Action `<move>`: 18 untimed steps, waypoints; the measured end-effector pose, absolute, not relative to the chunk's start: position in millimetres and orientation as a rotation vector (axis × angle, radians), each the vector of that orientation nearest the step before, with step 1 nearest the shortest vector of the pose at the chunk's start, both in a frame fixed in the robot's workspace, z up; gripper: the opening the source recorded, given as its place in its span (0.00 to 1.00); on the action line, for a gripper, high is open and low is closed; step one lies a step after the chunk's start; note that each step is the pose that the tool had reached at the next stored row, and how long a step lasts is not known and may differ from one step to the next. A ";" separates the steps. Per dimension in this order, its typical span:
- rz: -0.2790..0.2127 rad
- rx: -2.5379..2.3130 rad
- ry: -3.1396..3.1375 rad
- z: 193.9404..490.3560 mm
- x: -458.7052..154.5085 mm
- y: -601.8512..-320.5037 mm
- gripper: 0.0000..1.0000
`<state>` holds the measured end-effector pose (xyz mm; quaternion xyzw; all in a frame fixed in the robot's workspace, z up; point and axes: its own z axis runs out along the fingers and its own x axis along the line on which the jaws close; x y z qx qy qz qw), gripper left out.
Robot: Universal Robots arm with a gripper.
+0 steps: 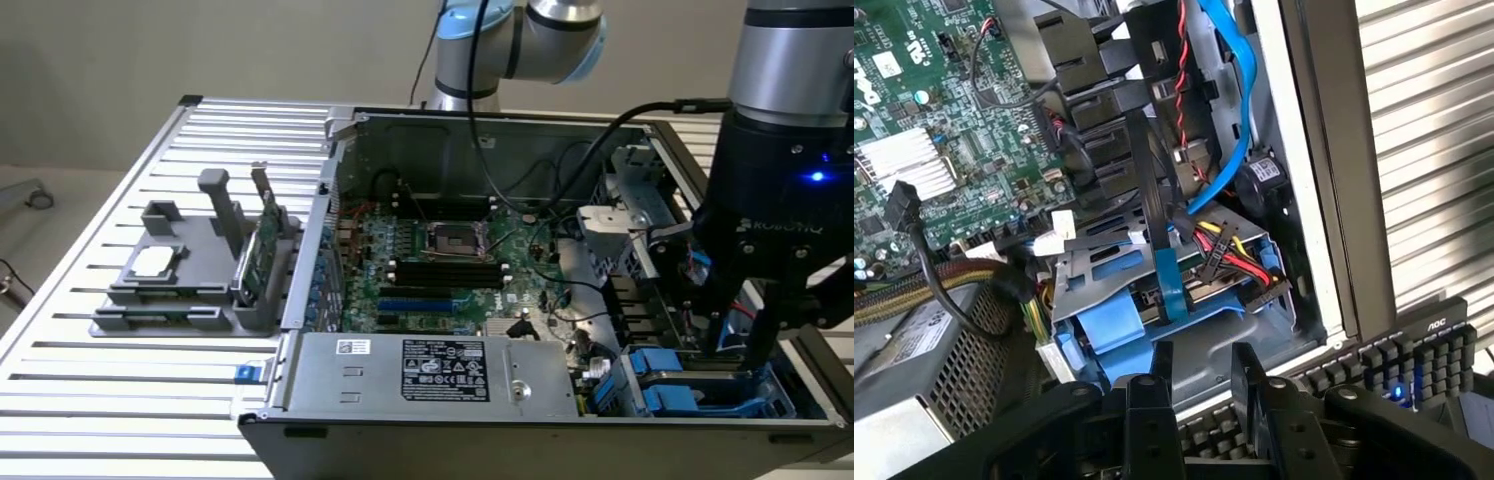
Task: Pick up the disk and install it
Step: 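Insert the first disk wire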
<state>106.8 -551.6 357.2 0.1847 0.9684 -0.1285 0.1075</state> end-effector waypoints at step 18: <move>-0.376 0.647 2.840 356.3 123.7 -551.5 0.37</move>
